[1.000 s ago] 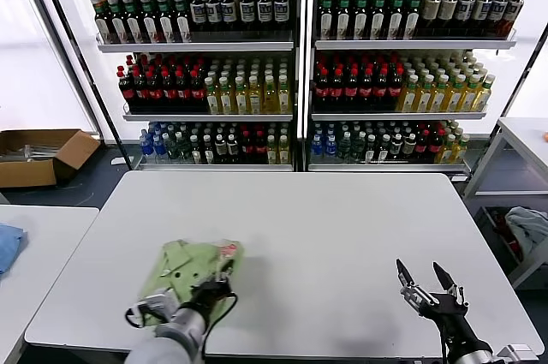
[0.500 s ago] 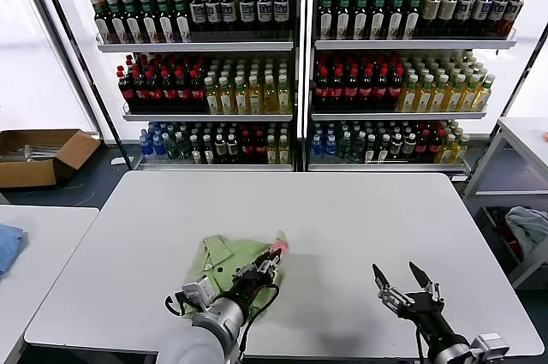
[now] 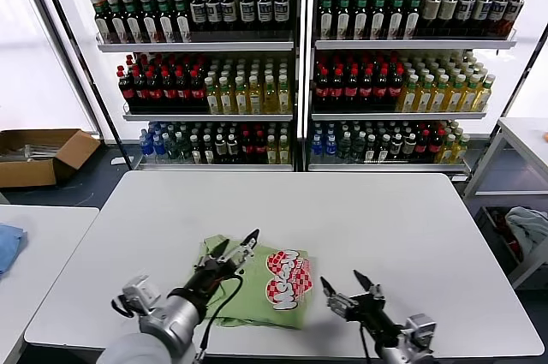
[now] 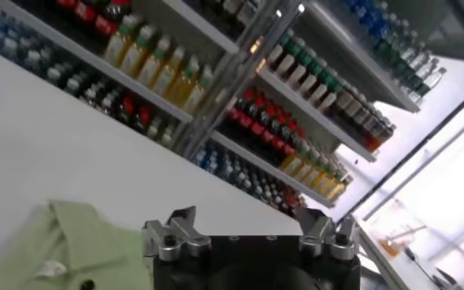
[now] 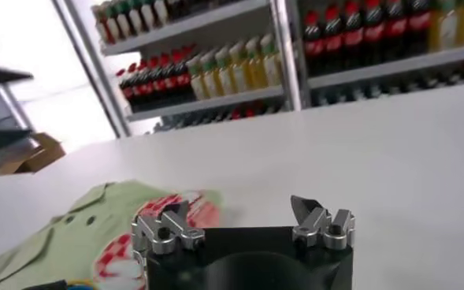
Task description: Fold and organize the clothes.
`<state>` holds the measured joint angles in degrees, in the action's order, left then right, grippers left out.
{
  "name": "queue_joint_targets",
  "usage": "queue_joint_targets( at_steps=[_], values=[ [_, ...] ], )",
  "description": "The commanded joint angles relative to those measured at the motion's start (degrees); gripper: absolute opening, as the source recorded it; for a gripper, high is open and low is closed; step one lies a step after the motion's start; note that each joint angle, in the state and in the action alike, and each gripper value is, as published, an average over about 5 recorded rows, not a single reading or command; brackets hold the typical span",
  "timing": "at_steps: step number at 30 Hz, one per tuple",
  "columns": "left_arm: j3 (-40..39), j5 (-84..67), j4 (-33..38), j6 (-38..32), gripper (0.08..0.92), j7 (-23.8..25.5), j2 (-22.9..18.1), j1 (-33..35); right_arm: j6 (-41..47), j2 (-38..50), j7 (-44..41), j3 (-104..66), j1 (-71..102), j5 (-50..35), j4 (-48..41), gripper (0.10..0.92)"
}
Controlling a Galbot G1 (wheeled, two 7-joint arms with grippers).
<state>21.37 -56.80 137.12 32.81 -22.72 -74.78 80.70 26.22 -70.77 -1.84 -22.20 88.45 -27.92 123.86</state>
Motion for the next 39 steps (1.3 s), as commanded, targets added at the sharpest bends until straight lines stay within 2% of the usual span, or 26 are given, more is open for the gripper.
queue_joint_targets(
  at_steps=[1, 4, 7, 27, 30, 34, 39],
  values=[
    [8.3, 2.1, 5.9, 0.2, 0.816, 2.4, 0.8, 6.2, 6.5, 0.8, 4.4, 14.5, -7.4, 1.8, -5.2, 0.822],
    [8.4, 2.1, 5.9, 0.2, 0.822, 2.0, 0.2, 6.3, 6.9, 0.9, 5.8, 15.0, -7.6, 2.6, -4.9, 0.791],
    [8.5, 2.0, 5.8, 0.2, 0.823, 1.2, 0.0, 6.1, 7.0, 1.2, 7.2, 14.7, -7.2, 3.0, -4.0, 0.717],
    [9.2, 2.2, 5.8, 0.2, 0.823, 0.2, -2.1, 6.9, 7.1, 7.1, 3.9, 7.3, -2.9, 6.9, -1.1, 0.141],
    [9.2, 2.4, 6.1, 0.2, 0.823, 0.2, -2.3, 7.1, 6.9, 6.4, 3.6, 6.3, -3.1, 4.7, -0.8, 0.106],
    [9.3, 2.7, 6.8, 0.2, 0.823, 0.2, -2.4, 7.8, 6.8, 5.9, 3.5, 5.6, -3.7, 2.0, -0.9, 0.109],
    [9.3, 3.1, 7.4, 0.1, 0.823, 0.3, -2.6, 8.2, 6.9, 5.3, 3.4, 6.2, -4.7, -0.2, -2.0, 0.206]
  ],
)
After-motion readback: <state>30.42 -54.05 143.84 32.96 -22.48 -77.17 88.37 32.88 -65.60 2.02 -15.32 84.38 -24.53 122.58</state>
